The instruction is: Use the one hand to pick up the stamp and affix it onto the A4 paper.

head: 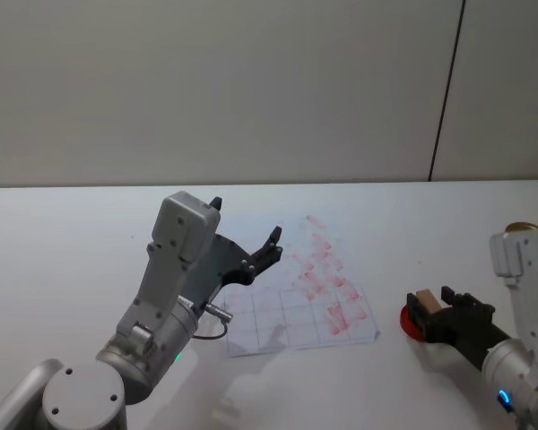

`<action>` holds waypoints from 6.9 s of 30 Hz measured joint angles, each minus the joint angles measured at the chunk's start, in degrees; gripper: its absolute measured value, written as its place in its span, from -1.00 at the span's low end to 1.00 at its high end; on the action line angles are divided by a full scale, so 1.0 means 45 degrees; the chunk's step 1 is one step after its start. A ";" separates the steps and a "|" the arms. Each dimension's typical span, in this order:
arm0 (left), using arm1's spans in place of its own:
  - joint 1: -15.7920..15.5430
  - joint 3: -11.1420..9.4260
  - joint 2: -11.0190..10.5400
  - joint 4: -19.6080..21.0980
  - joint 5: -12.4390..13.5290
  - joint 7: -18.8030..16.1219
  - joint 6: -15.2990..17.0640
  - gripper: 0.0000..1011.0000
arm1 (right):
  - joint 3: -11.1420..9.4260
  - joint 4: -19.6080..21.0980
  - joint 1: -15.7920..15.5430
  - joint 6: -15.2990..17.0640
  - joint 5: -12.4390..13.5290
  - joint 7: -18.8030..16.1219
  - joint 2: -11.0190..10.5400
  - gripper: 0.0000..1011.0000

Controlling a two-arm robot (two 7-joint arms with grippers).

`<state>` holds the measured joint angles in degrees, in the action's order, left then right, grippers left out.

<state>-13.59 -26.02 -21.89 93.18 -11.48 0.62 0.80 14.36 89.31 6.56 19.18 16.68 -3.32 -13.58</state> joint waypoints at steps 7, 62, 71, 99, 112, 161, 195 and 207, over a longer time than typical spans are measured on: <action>0.0000 0.0000 0.0000 0.0000 -0.0001 0.0000 0.0000 0.96 | 0.0009 -0.0154 0.0062 0.0217 0.0007 0.0102 0.0087 -0.26; 0.0000 0.0000 0.0000 0.0000 0.0000 0.0001 0.0000 0.96 | 0.0591 -0.0656 0.1423 -0.0514 -0.1269 -0.1355 0.1148 -0.56; 0.0000 0.0000 0.0000 0.0000 0.0000 0.0002 0.0000 0.96 | 0.0982 -0.2183 0.2134 -0.0383 -0.1598 -0.1878 0.1775 -0.57; 0.0000 0.0000 0.0000 0.0000 -0.0001 0.0001 0.0000 0.96 | 0.1444 -0.5250 0.3778 0.0049 -0.2838 -0.2512 0.2762 -0.57; 0.0000 0.0000 0.0000 0.0000 -0.0001 0.0000 0.0000 0.96 | 0.1390 -0.5657 0.4040 0.0453 -0.2895 -0.2489 0.2858 -0.57; 0.0000 0.0000 0.0000 0.0000 0.0000 0.0000 0.0000 0.96 | 0.0763 -0.1392 0.3084 -0.0630 -0.2425 -0.1443 0.2000 -0.57; 0.0000 0.0000 0.0000 0.0000 0.0000 0.0001 0.0000 0.96 | -0.0256 -0.0164 0.0593 0.0757 -0.1283 -0.0394 0.0227 -0.57; 0.0001 0.0000 0.0000 0.0000 -0.0001 0.0000 0.0000 0.96 | -0.0259 -0.0870 0.0826 0.0534 -0.1226 -0.0928 0.0297 -0.35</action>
<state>-13.58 -26.02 -21.89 93.18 -11.48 0.62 0.79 13.19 85.39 10.27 21.58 11.17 -7.49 -12.24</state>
